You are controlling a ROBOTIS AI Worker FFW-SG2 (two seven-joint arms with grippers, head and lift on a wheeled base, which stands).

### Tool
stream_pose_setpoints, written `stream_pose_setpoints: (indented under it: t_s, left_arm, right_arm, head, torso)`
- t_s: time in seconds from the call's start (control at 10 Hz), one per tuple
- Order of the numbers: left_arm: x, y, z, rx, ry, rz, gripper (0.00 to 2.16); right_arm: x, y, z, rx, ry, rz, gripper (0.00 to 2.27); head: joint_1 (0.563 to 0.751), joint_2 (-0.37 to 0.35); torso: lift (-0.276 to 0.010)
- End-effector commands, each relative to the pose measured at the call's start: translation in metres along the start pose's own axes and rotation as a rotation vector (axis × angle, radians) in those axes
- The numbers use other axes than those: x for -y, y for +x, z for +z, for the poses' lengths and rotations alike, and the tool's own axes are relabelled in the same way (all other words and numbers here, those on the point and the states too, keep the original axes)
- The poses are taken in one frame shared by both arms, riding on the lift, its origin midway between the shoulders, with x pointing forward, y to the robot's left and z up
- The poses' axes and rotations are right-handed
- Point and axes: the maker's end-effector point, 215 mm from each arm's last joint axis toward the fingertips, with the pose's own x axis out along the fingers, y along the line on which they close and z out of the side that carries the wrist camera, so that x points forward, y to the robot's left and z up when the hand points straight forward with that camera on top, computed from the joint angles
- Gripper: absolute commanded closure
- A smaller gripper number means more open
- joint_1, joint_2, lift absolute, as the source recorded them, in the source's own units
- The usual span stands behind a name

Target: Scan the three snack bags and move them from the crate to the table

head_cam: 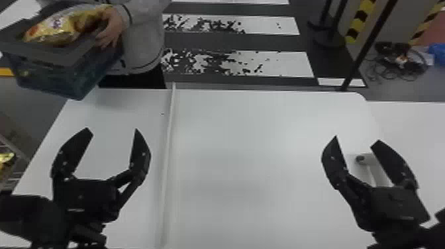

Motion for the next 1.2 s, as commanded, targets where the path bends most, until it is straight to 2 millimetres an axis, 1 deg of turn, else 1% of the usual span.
stream_pose_setpoints:
  t_s: [0.0,0.5,0.9,1.1]
  left_arm:
    - [-0.0011,-0.0002,0.0018,0.008,-0.001,0.004,0.07]
    - [0.0007,-0.0008,0.0066,0.025,-0.018,0.004,0.08]
    - [0.0036,-0.0016,0.0062,0.028,-0.026,0.0,0.07]
    - [0.0054,-0.0016,0.0027,0.026,-0.029,-0.003,0.08]
  right_arm:
    - [-0.0002,-0.0002,0.0004,0.001,0.0,0.0,0.13]
    - [0.0007,-0.0029,0.0001,-0.004,-0.002,-0.001,0.13]
    - [0.0008,-0.0033,-0.0005,-0.005,0.0,-0.001,0.13]
    - [0.0011,-0.0034,-0.0012,-0.006,-0.001,-0.003,0.13]
  head:
    - [0.695,0.003]
    - [0.695,0.003]
    - [0.695,-0.001]
    - [0.695,-0.003]
  torso:
    - [-0.062]
    - [-0.062]
    - [-0.062]
    - [-0.062]
